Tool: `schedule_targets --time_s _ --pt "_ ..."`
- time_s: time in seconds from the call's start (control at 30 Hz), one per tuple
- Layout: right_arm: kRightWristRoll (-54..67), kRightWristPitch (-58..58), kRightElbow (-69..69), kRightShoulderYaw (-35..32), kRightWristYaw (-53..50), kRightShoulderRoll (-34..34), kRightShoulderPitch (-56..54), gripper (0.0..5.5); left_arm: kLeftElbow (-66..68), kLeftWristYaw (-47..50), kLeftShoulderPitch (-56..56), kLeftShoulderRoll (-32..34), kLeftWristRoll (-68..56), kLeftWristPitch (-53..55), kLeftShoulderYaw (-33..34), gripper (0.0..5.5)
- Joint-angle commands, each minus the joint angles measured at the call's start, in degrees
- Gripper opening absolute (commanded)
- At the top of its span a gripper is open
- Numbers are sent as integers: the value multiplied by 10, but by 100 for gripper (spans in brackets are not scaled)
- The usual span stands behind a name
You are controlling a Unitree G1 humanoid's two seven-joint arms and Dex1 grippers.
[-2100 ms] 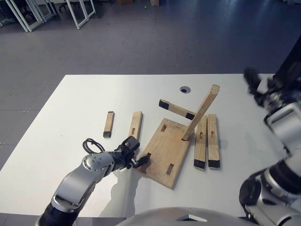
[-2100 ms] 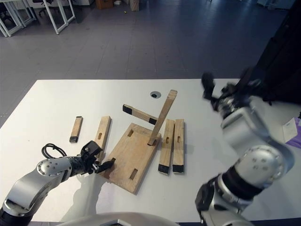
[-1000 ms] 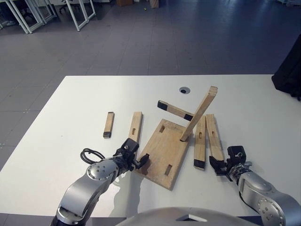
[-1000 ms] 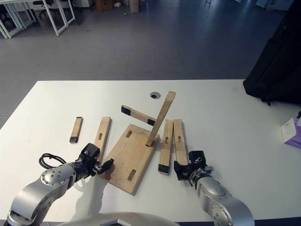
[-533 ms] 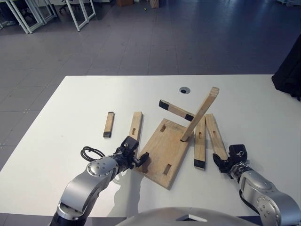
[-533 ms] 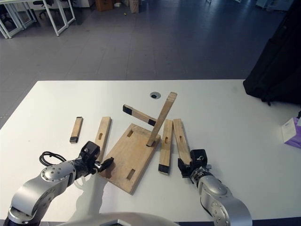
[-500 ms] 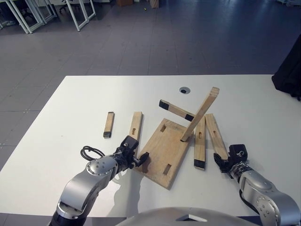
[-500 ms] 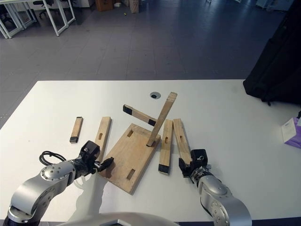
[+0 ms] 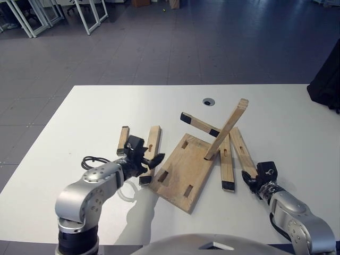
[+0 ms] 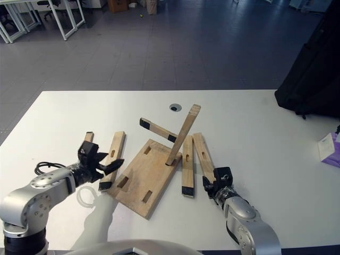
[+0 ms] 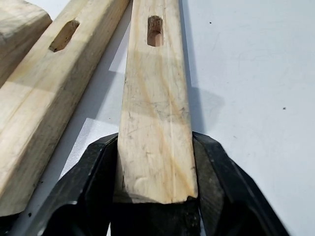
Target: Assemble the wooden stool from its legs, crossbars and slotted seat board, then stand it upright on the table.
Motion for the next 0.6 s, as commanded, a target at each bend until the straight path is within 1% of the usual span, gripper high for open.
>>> schedule_targets --time_s 0.03,0.1,0.23,0.43,0.5,0.6 --pt "-7 36 42 -19 -4 7 9 204 7 -36 46 124 38 -32 -4 379" --pt "-7 37 41 -27 -4 9 4 204 -1 -72 89 174 43 -60 -6 379" --pt "-6 38 38 -35 -5 18 12 204 -13 -143 155 237 41 -115 3 379" --pt "-7 43 35 -42 -1 21 7 204 -17 -173 208 279 62 -156 -8 379" --pt "-7 44 34 -43 1 20 7 204 -21 -178 220 292 73 -168 -24 379" --pt "-6 49 33 -46 2 19 -2 204 -19 -164 212 290 95 -181 -63 379"
